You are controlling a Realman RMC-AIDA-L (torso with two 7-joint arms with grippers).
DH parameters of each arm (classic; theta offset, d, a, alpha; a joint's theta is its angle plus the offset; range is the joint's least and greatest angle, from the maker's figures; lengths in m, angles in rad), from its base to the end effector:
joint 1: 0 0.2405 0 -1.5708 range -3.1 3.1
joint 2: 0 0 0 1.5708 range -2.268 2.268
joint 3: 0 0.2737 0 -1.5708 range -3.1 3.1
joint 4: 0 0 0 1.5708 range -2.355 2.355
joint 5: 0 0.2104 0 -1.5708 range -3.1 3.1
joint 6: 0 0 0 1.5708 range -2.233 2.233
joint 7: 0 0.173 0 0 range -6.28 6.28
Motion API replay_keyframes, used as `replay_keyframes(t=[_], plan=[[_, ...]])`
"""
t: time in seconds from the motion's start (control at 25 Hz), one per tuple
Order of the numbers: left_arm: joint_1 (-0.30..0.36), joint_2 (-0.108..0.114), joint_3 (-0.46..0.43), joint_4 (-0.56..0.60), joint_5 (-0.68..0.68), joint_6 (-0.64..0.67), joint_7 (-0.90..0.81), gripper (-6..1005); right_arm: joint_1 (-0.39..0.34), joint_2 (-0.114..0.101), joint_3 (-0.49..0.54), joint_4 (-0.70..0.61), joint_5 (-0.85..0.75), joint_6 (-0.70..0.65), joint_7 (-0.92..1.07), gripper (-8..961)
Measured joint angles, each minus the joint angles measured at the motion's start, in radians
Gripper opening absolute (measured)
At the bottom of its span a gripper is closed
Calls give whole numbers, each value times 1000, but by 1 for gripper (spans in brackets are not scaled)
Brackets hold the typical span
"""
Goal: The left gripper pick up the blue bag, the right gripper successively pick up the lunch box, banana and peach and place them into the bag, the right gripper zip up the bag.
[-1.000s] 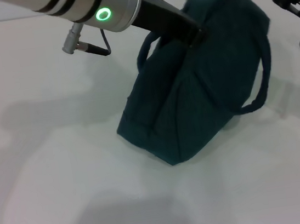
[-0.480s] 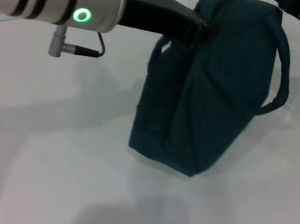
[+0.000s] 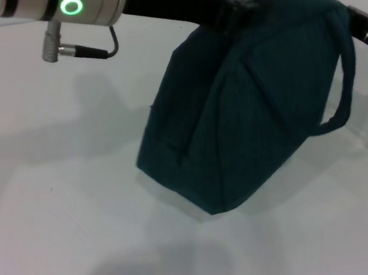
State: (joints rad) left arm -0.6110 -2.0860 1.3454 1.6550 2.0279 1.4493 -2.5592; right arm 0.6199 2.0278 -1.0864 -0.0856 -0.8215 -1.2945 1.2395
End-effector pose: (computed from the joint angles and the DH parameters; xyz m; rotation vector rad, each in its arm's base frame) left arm -0.0436 0.3545 -0.0066 -2.8328 -0.5918 -0.4249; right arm 0.2618 0.4033 -0.0296 -1.9458 1.0975 1.3268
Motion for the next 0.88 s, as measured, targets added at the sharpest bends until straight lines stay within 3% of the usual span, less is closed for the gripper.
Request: replay_keyframes(t=[0.64,0.88], plan=[[39,-3,-11,-50,-20,-42,61,76,-9,0,-5,-4,6,-6,9,106],[52,-3,-11,-126,-20,-94,118,75,-76,-5,-3,-49,19,-75,5,120]])
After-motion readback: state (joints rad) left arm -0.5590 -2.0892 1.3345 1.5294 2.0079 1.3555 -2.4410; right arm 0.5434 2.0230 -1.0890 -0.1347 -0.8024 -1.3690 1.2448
